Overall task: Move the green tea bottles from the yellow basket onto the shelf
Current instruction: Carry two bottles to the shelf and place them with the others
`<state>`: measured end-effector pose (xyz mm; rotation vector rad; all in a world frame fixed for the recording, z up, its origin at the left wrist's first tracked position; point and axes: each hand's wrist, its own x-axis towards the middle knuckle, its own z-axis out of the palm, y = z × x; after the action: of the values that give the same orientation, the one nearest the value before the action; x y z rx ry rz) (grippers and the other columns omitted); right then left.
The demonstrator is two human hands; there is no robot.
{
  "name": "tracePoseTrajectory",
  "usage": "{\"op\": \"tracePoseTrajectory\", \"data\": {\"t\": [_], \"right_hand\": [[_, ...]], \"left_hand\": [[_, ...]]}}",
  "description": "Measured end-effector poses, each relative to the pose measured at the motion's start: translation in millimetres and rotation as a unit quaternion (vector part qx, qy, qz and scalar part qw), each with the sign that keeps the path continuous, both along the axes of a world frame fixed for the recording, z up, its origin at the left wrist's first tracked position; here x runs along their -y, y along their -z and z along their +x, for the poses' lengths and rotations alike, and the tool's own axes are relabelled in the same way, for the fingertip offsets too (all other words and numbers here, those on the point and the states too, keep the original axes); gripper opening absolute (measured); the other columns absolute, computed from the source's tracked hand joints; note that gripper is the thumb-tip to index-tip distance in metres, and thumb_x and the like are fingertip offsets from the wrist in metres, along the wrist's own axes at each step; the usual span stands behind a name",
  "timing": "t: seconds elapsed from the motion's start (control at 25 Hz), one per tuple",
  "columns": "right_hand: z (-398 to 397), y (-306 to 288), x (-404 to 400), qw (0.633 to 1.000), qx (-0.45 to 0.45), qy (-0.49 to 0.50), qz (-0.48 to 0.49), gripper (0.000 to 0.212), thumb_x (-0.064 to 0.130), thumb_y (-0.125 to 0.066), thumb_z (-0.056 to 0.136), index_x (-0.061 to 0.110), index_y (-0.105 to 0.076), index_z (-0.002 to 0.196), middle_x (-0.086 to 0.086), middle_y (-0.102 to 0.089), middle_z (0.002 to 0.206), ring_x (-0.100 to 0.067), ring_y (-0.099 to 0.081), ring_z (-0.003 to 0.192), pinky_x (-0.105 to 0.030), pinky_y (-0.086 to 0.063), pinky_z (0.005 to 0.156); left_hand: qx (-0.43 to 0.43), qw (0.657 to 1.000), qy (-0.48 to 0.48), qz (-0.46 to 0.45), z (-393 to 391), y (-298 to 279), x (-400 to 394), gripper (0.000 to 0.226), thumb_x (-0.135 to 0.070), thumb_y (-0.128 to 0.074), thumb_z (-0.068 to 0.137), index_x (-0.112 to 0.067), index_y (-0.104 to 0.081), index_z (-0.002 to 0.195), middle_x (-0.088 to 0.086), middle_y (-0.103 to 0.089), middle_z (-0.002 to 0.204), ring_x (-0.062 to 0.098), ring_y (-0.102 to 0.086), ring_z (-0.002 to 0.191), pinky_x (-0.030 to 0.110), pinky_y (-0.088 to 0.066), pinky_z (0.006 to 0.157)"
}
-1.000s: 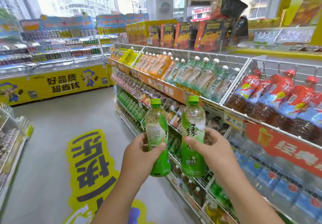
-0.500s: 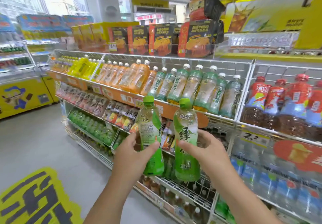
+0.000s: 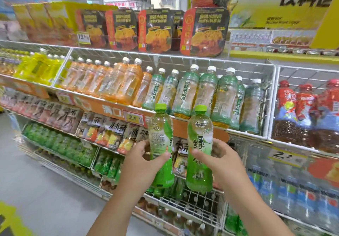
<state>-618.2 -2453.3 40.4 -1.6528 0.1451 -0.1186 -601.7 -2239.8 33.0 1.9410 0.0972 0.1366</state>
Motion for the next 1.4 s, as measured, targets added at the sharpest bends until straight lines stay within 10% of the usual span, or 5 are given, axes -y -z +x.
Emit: {"op": "tracePoseTrajectory", "data": {"t": [0.56, 0.76, 0.96, 1.4], "right_hand": [[41.0, 61.0, -79.9, 0.989, -0.038, 0.140, 0.027, 0.081, 0.038, -0.089, 0.073, 0.030, -0.051, 0.143, 0.018, -0.050, 0.132, -0.005, -0.046, 0.123, -0.035, -0.038, 0.110], [32.9, 133.3, -102.7, 0.979, -0.087, 0.177, 0.044, 0.085, 0.048, -0.095, 0.061, 0.025, -0.060, 0.135, 0.007, -0.066, 0.134, -0.011, -0.061, 0.126, -0.042, -0.048, 0.110], [15.2, 223.1, -97.3, 0.970, -0.150, 0.183, 0.063, 0.043, 0.013, -0.087, 0.077, 0.024, -0.069, 0.115, 0.012, -0.078, 0.106, -0.005, -0.072, 0.101, -0.028, -0.057, 0.088], [17.2, 433.1, -49.3, 0.947, -0.232, 0.205, 0.085, 0.042, 0.002, -0.085, 0.076, 0.018, -0.069, 0.112, 0.005, -0.080, 0.100, -0.008, -0.074, 0.091, -0.017, -0.055, 0.075]], "left_hand": [[-0.065, 0.979, 0.192, -0.003, 100.7, 62.2, -70.2, 0.065, -0.046, -0.083, 0.080, -0.036, -0.049, 0.135, -0.026, -0.052, 0.112, 0.002, -0.054, 0.104, 0.023, -0.044, 0.089], [-0.119, 0.963, 0.241, -0.023, 103.0, 127.3, -75.1, 0.042, -0.017, -0.085, 0.081, -0.041, -0.053, 0.092, -0.043, -0.062, 0.069, -0.027, -0.057, 0.075, -0.002, -0.040, 0.062], [-0.189, 0.954, 0.228, -0.052, 93.7, 221.5, -64.3, 0.043, -0.013, -0.088, 0.077, -0.031, -0.064, 0.109, -0.027, -0.075, 0.092, -0.012, -0.069, 0.085, 0.009, -0.052, 0.068], [-0.286, 0.939, 0.182, -0.067, 77.4, 429.0, -13.6, 0.039, -0.007, -0.085, 0.078, -0.026, -0.068, 0.107, -0.011, -0.078, 0.099, 0.006, -0.074, 0.094, 0.028, -0.057, 0.081]]}}
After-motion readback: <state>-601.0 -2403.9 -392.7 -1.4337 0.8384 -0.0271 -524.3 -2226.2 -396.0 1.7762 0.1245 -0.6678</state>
